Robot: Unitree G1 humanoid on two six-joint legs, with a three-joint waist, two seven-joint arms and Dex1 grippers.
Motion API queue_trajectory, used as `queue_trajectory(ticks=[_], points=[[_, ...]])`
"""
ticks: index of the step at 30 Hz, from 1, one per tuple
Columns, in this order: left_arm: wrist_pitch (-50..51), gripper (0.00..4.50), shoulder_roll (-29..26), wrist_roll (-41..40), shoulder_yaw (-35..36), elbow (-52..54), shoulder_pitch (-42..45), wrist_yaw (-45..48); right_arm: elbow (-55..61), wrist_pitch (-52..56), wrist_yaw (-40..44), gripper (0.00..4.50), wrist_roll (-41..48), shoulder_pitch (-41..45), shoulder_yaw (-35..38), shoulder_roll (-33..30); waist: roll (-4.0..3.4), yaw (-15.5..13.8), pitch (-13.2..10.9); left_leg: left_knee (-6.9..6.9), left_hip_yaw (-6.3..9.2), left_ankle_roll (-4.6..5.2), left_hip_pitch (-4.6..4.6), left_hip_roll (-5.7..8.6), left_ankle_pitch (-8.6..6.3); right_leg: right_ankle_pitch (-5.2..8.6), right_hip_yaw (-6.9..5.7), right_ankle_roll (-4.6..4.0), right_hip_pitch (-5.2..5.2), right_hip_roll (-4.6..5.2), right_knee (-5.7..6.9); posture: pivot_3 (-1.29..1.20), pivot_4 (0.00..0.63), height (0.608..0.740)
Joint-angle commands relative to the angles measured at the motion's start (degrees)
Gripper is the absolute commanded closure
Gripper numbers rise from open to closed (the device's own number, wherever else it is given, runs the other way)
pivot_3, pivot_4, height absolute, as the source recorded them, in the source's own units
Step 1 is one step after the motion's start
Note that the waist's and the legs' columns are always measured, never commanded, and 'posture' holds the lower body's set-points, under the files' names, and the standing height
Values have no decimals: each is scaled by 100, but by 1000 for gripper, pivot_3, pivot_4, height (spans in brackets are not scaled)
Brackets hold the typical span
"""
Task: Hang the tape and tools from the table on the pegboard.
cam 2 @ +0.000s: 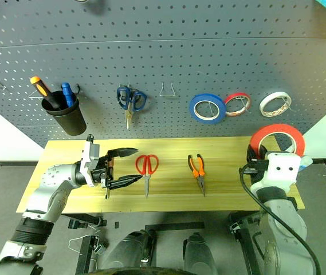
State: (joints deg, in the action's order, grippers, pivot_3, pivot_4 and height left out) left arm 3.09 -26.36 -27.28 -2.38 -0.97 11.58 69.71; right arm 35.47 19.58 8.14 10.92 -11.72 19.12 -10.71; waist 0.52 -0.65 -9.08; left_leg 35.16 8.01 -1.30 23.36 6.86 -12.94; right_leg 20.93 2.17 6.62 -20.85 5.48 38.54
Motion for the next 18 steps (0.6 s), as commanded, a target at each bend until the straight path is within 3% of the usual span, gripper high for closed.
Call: queue_trajectory(ticks=[1,8,18], points=[[-75,0,20,-104,110,193,-11,-48,-119,-881,142,3795,-95,334,-31,-136,0,5,0,0,-1,-3,0,0,2,0,0,0,-2,0,4,61,107,740],[-55,0,24,-93,81,249,-30,-73,-864,-1543,281,3795,-107,1126,-306,-178,1,2,0,11,-1,-9,-4,0,10,0,1,-1,-4,-2,36,69,111,740],[43,0,-75,-121,98,420,-86,-94,-1546,-1545,436,3795,128,1711,-680,-114,1,2,0,12,-1,-11,-5,0,21,-3,6,-8,-15,-4,60,91,123,740]])
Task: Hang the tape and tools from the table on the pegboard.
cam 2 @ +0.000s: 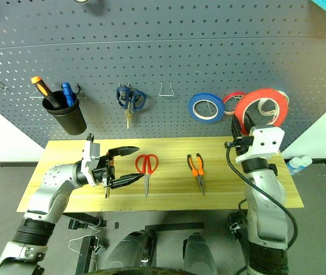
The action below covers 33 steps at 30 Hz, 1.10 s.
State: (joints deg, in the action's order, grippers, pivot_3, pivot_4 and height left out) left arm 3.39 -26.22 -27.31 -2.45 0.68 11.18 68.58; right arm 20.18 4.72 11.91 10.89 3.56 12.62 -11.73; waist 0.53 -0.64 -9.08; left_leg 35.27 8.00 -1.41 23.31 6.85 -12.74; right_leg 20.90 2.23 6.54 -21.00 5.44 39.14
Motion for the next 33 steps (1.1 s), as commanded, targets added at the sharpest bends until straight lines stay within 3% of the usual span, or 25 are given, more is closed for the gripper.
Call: queue_trajectory(ticks=[1,33], points=[[28,0,-105,-130,113,278,-62,22,-53,-48,69,3795,131,212,-53,-21,0,2,0,0,0,0,0,0,0,0,0,0,0,0,0,92,124,740],[540,0,-501,-347,270,923,-335,-28,-1443,-325,320,3795,350,784,94,-188,1,-12,-15,-4,0,25,0,-1,-14,0,4,-2,-2,1,1,143,175,740]])
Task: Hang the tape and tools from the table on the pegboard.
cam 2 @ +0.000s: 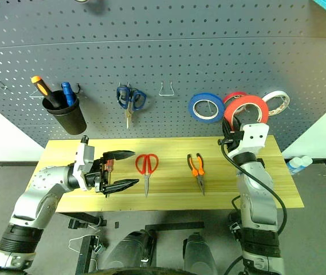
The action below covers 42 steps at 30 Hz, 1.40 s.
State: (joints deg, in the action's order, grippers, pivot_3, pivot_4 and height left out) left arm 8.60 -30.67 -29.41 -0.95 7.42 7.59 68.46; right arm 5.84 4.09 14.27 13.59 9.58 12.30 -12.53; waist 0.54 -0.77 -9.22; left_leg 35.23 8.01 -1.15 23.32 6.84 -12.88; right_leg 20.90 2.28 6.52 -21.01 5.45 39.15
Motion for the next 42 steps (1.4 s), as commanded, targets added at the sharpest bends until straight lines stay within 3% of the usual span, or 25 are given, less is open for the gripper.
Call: queue_trajectory(ticks=[1,38,39,42], points=[[31,0,-67,-149,123,264,22,-19,-72,-288,108,3795,88,217,131,-126,0,1,-1,0,0,0,0,0,0,0,0,0,0,0,0,146,179,740],[264,0,-250,-353,204,764,-197,-294,-3556,-1836,473,3795,-255,1768,206,-676,15,-9,-108,-9,0,1,2,-1,0,1,0,-2,16,0,-7,192,200,740],[263,0,-250,-350,206,768,-201,-300,-3613,-1857,468,3063,-251,1794,215,-682,18,-9,-112,-10,0,1,2,-1,0,1,1,-3,16,0,-8,192,200,740],[268,0,-238,-339,206,795,-224,-318,-3721,-1916,455,2160,-240,1825,225,-705,20,-11,-145,-10,0,0,2,-1,0,2,1,-3,17,1,-8,191,200,740]])
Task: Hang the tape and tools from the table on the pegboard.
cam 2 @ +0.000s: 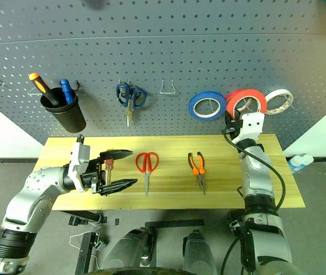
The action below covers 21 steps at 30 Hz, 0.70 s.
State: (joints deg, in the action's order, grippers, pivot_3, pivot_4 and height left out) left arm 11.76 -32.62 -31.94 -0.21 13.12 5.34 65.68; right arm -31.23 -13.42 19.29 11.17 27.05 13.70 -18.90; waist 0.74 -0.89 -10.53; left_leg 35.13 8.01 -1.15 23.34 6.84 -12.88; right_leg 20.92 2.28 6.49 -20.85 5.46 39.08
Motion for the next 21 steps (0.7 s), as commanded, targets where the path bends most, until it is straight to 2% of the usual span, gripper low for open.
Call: queue_trajectory(ticks=[1,6,12,21], points=[[-48,0,-35,-83,132,231,-4,-46,-39,-181,-59,1774,-4,81,86,-75,-2,2,-25,0,0,0,0,0,0,0,0,0,0,0,0,190,199,740],[-79,0,19,-43,82,214,2,-93,-15,-131,-69,69,-41,23,45,-103,-5,15,-39,-3,0,-2,4,0,1,0,0,0,-6,0,-1,187,194,740],[-203,0,57,60,67,119,-104,-126,776,242,-140,30,-54,-468,-18,-85,-5,-6,-39,-3,0,-3,6,0,2,0,0,-1,-7,0,-2,179,187,740],[-537,0,93,274,79,-40,-761,-201,3196,1672,-230,30,84,-1941,-277,96,-7,12,-41,-6,0,-1,8,-2,0,1,1,-2,-14,2,-5,137,196,740]])
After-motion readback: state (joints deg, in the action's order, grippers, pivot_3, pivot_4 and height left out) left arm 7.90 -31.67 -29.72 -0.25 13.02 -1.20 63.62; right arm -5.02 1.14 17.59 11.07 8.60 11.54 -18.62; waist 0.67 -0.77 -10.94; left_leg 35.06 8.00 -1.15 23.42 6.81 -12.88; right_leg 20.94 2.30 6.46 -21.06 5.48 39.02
